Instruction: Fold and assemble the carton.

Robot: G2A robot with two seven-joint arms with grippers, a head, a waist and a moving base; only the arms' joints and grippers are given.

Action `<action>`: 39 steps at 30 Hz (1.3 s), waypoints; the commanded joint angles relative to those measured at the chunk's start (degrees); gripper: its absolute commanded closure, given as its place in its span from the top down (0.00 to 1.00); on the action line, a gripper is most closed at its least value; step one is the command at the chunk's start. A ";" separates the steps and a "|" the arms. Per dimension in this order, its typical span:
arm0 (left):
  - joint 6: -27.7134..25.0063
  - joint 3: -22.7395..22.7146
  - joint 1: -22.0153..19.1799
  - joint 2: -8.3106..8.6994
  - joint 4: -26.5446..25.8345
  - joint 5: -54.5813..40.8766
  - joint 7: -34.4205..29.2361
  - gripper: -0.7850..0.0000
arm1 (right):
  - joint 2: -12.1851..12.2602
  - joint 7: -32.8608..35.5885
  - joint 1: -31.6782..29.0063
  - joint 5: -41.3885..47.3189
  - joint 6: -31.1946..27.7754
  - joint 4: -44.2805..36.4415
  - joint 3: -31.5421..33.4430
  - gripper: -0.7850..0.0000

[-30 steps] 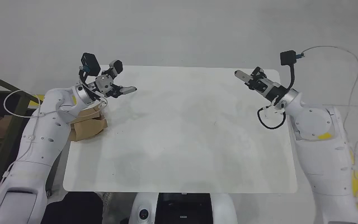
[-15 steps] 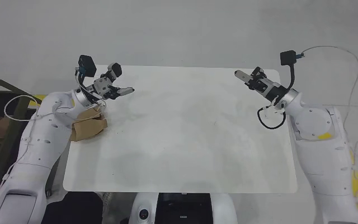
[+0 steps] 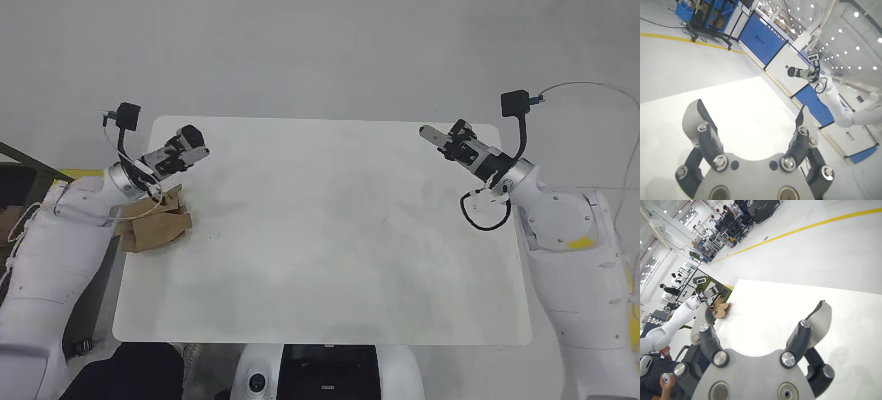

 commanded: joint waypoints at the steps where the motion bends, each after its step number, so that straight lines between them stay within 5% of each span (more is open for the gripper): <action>1: 1.26 -1.21 0.36 0.67 0.66 -6.70 -6.01 1.00 | 0.00 0.00 0.00 0.00 0.00 0.00 0.00 1.00; 8: 3.34 -5.58 2.25 2.15 4.42 -16.49 -14.61 1.00 | 0.00 0.00 0.00 0.00 0.00 0.00 0.00 1.00; 22: 3.19 -12.84 7.42 3.42 14.76 -13.66 -7.98 1.00 | 0.00 0.00 0.00 0.00 0.00 0.00 0.00 1.00; 39: 3.63 -15.36 9.58 3.69 16.44 -13.81 -5.33 1.00 | 0.00 0.00 0.00 0.00 0.00 0.00 0.00 1.00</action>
